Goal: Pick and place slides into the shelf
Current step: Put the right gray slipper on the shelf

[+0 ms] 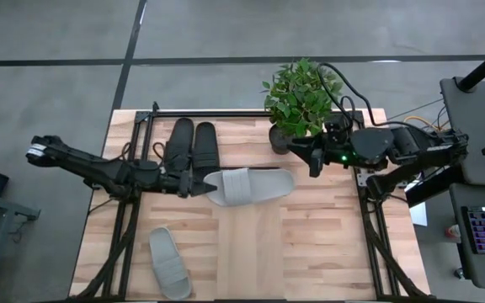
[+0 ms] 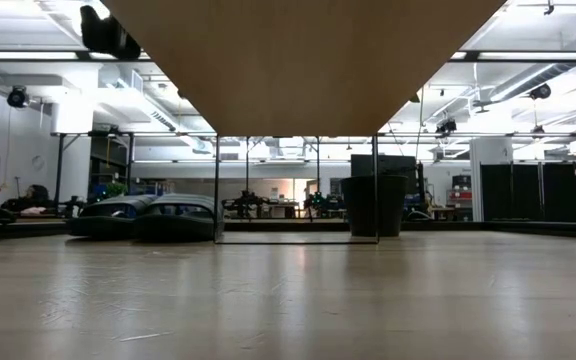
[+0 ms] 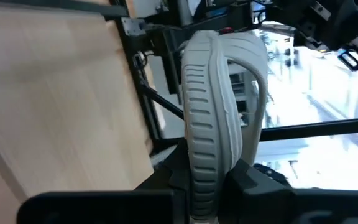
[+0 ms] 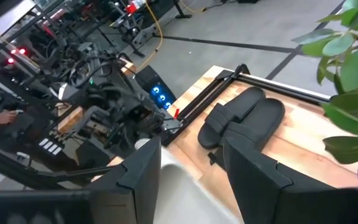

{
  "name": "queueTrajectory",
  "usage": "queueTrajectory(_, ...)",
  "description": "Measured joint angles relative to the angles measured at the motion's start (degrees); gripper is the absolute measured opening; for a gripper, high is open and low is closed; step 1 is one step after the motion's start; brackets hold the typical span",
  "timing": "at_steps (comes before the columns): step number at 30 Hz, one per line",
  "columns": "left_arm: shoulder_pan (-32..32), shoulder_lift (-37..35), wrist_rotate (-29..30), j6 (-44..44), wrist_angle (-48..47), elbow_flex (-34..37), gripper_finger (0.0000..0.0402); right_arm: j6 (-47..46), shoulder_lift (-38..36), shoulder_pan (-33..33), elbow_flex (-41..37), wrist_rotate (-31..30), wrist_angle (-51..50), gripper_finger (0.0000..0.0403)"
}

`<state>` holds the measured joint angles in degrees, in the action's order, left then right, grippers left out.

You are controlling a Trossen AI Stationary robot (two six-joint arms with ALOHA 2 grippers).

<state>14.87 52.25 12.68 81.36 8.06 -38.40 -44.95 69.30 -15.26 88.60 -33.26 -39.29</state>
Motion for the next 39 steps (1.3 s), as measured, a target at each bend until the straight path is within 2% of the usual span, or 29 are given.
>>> queueTrajectory(3, 1.11, 0.00, 0.55, 1.50, 2.91, 2.15, 0.0017, 0.09, 0.00, 0.37, 0.00, 0.02, 0.01, 0.0165)
queueTrajectory(33, 8.04, 7.36, 2.91, 2.52, 2.56, 2.46, 0.0017, -0.67, 0.00, 0.69, 0.00, 0.28, -0.32, 0.0161)
queueTrajectory(39, 9.00, 7.61, 4.13, 3.94, 4.48, 5.05, 0.0017, -1.11, 0.00, 0.69, 0.01, 0.44, -0.30, 0.0156)
